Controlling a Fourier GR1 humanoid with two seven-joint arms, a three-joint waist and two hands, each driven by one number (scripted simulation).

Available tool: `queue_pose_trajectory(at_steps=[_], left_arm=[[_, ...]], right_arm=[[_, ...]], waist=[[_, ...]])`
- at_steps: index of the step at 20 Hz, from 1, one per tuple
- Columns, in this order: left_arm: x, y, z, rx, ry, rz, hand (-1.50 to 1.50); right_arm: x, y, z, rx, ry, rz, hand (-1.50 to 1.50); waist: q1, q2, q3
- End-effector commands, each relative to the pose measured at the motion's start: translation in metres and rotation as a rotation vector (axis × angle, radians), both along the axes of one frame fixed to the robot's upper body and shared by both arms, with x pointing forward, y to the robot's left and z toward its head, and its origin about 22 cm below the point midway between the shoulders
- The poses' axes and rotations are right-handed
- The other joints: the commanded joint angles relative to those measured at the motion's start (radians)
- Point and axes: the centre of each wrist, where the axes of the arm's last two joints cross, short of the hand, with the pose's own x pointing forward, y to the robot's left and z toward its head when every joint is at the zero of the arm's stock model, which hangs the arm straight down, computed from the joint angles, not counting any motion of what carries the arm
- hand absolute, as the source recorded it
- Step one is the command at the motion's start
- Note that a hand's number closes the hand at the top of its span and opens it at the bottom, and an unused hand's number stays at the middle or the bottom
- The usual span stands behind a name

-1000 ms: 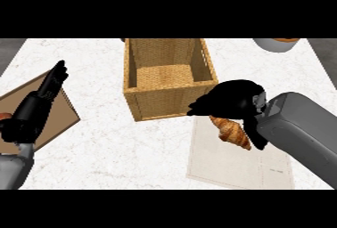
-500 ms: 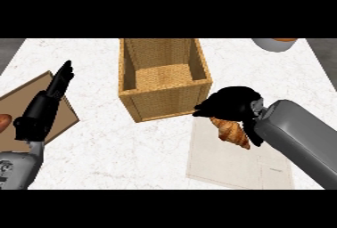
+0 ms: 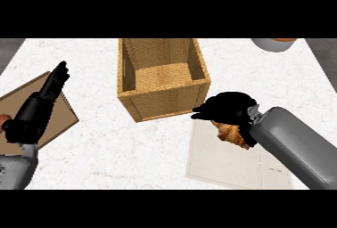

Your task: Pick the croissant from the placemat and place it in the basket

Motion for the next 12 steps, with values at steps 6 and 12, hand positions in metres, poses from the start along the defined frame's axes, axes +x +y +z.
queue_pose_trajectory(at_steps=[6,12], left_arm=[[0.0,0.003,0.006,-0.006,-0.008,0.0,0.0],[-0.004,0.017,0.003,0.001,0.005,-0.011,0.0]], right_arm=[[-0.004,-0.023,-0.028,0.002,0.039,-0.017,-1.5],[0.001,-0.005,-0.039,0.009,0.036,-0.044,-1.5]], waist=[[-0.001,0.003,0.001],[0.004,0.004,0.001]])
